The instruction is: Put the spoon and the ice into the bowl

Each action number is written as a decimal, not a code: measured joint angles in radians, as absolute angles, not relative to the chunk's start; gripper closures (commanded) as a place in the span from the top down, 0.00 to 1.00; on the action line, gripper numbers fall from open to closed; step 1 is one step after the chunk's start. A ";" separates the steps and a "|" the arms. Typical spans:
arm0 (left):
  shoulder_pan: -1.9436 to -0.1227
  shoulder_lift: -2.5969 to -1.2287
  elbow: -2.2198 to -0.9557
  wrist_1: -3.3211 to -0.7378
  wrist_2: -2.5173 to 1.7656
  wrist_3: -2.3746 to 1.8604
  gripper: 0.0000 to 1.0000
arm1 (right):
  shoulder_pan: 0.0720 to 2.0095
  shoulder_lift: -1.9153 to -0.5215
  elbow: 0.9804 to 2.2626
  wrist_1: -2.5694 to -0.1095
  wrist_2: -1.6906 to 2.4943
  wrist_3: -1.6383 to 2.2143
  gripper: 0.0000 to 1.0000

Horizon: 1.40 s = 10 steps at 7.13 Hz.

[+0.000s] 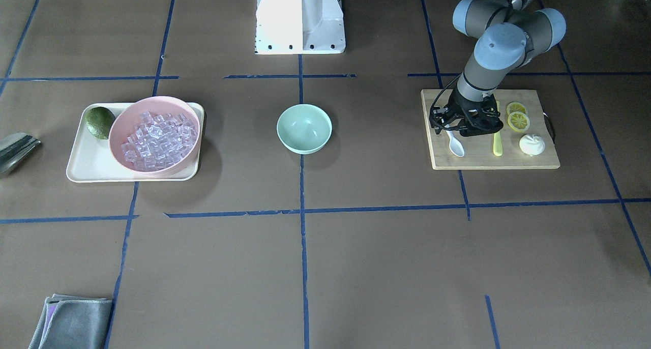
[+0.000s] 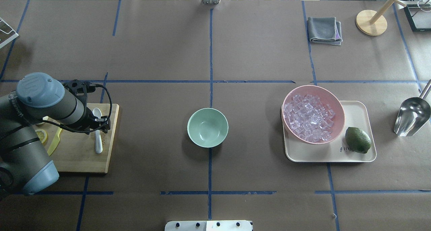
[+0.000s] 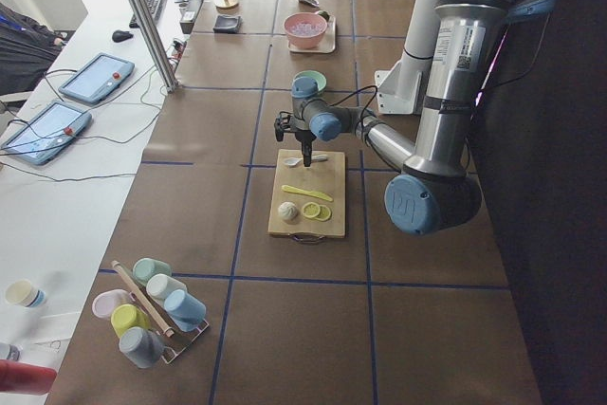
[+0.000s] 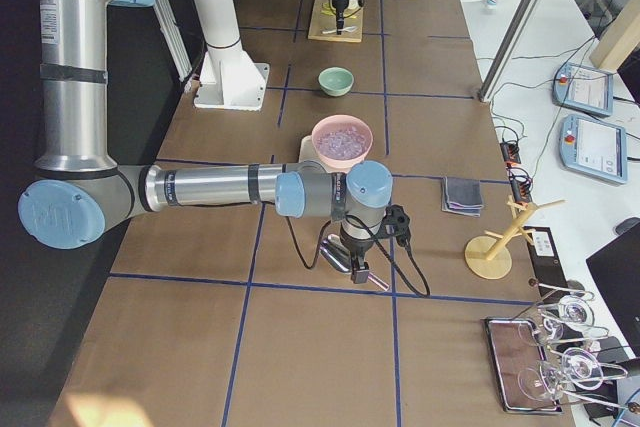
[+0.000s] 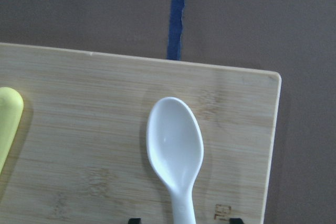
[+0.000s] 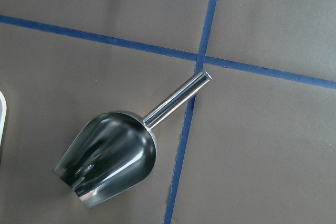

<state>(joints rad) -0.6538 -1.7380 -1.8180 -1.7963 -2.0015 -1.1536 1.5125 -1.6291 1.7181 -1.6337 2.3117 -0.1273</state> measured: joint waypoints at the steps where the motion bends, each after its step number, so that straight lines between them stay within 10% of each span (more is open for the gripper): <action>1: -0.654 -1.738 -1.818 -1.796 -2.002 -1.154 0.53 | 1.513 -1.629 1.718 -1.634 2.312 -0.127 1.00; 4: -0.654 -1.737 -1.817 -1.796 -2.003 -1.154 0.38 | 1.512 -1.628 1.720 -1.634 2.312 -0.127 1.00; 7: -0.654 -1.735 -1.816 -1.796 -2.003 -1.153 0.01 | 1.513 -1.628 1.722 -1.634 2.312 -0.127 1.00; 10: -0.654 -1.735 -1.835 -1.791 -2.004 -1.150 0.00 | 1.512 -1.628 1.722 -1.634 2.312 -0.127 1.00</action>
<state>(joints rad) -0.6543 -1.7350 -1.8353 -1.7913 -2.0044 -1.1503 1.5125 -1.6276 1.7218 -1.6337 2.3117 -0.1273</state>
